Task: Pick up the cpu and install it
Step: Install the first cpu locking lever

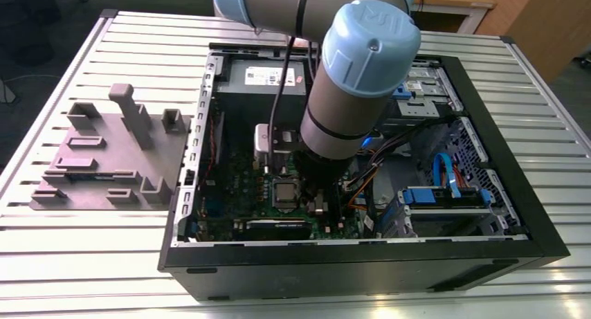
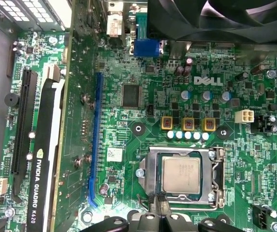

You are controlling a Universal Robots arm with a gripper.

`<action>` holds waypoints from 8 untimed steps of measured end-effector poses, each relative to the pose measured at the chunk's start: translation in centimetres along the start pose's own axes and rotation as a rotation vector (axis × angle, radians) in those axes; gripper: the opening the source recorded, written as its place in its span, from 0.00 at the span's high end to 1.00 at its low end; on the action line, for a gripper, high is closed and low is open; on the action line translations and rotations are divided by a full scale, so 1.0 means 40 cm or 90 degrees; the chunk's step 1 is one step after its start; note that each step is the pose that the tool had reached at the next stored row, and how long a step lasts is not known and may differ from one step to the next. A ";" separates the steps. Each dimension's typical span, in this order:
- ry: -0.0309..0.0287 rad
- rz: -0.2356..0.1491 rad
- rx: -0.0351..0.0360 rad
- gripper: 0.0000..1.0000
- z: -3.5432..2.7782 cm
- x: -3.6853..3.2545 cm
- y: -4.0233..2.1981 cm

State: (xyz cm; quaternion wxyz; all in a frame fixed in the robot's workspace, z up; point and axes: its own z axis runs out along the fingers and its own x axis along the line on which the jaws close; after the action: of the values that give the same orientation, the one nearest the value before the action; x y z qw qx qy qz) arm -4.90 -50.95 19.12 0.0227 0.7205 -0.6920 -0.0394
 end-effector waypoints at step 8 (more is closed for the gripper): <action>0.0003 -0.004 -0.0001 0.90 0.003 0.000 -0.007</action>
State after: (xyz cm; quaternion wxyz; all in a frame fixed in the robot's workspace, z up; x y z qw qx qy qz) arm -4.62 -50.95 18.98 0.0228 0.7224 -0.6900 -0.0394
